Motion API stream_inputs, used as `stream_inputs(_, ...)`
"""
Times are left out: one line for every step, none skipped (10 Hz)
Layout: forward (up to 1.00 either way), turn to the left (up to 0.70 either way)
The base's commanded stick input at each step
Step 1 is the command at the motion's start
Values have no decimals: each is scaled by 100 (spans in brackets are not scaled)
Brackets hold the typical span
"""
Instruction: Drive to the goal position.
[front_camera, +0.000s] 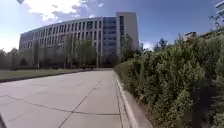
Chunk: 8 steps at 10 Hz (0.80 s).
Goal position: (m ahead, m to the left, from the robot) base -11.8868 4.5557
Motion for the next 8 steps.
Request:
stream_inputs(5, 0)
stream_inputs(4, 0)
stream_inputs(4, 0)
stream_inputs(4, 0)
stream_inputs(5, 0)
stream_inputs(4, 0)
stream_inputs(4, 0)
stream_inputs(4, 0)
